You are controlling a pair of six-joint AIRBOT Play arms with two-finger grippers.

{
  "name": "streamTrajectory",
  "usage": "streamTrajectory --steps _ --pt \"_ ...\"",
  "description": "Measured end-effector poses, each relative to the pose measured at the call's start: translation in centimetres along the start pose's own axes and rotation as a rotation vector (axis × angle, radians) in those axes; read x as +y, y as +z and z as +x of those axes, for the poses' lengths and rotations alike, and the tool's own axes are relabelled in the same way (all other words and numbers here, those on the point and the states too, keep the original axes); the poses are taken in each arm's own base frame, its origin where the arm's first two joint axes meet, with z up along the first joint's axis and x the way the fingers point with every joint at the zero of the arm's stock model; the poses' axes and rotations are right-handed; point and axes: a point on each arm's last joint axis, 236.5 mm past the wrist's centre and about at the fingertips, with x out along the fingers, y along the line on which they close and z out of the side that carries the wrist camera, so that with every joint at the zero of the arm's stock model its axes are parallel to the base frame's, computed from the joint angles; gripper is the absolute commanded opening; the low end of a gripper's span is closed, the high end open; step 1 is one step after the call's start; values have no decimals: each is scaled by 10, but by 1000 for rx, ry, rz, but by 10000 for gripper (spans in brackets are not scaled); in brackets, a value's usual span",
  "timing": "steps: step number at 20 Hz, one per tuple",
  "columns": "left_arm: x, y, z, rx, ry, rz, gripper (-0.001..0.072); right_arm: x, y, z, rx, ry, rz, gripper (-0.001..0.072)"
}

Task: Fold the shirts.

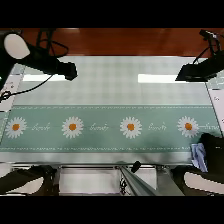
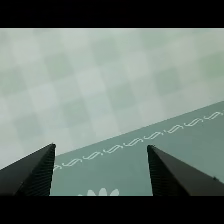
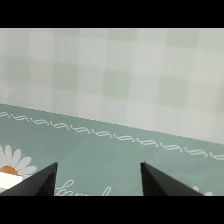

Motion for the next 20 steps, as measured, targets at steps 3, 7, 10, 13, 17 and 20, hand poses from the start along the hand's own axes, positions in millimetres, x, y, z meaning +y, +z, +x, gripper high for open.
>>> streamTrajectory --steps 3,7,10,13,17,20 --pt "0 -8 10 53 35 -42 713 0 -3 4 23 -29 -29 602" --pt "6 -11 16 78 77 -59 712 1 -7 6 45 -42 -43 613" --pt "8 -14 17 91 88 -63 710 1 -8 7 52 -43 -46 611" --pt "9 -15 18 96 96 -66 710 4 -8 7 51 -33 -46 611" --pt "10 -16 20 101 100 -66 710 5 -7 7 50 -28 -46 611" --pt "10 -17 23 107 101 -67 710 6 -7 7 49 -25 -46 611"
